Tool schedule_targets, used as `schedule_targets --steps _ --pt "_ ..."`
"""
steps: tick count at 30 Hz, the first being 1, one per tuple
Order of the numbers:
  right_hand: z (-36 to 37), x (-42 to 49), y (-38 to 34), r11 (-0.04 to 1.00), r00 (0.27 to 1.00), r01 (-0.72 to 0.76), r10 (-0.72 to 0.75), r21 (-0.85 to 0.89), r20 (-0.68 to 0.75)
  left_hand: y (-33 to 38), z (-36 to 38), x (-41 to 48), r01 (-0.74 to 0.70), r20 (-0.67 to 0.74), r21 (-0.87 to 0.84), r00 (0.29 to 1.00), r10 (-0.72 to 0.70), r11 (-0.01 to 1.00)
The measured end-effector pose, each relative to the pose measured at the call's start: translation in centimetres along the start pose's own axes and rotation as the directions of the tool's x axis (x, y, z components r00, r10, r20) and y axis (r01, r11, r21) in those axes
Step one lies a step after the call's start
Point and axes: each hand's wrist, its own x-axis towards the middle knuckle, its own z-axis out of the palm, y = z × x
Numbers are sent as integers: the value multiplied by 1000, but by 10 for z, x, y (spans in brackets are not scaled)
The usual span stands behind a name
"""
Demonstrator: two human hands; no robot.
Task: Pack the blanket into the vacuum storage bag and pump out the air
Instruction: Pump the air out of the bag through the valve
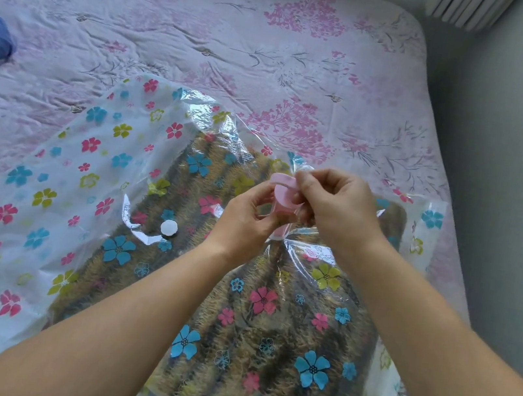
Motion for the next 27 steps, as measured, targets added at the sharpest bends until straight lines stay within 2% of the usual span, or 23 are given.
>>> schedule_targets --steps 1,3,6,9,11,13,15,17,19,21,23,25,27 --pt "-1 2 4 999 999 -43 43 -15 6 -1 0 -1 0 -2 -3 1000 0 1000" --pt "-3 3 -2 999 999 -29 30 -39 27 -2 -2 -1 -2 -3 -10 1000 2 1000" --pt "-11 -2 -36 986 984 167 -168 26 55 -1 -1 0 -24 10 2 1000 24 1000" --pt "-22 -10 -72 906 921 369 -386 207 48 -2 0 1 -16 23 22 1000 16 1000" --pt "-22 -10 -74 877 906 401 -422 266 25 -2 0 1 -12 28 16 1000 11 1000" --pt "-13 -7 -50 922 938 340 -346 188 1 -1 0 1 -17 26 20 1000 17 1000" --pt "-2 -3 -17 984 987 162 -160 75 -24 -1 0 1 -11 16 6 1000 10 1000" --pt "2 0 7 999 1000 -7 9 47 -26 -3 -1 1 2 10 6 1000 -2 1000" --pt "1 3 8 998 998 -53 54 35 -18 -4 -1 1 2 11 10 1000 -2 1000" --pt "-2 1 -9 999 1000 15 -15 38 6 -2 -2 1 -9 17 6 1000 9 1000" --pt "-8 -1 -39 982 985 163 -167 90 36 0 -3 2 -29 20 23 999 29 999" --pt "-18 -7 -71 930 942 318 -333 186 52 2 -2 2 -25 28 38 999 24 999" --pt "-23 -10 -88 883 905 401 -423 244 47 2 0 2 -21 28 42 999 20 999"
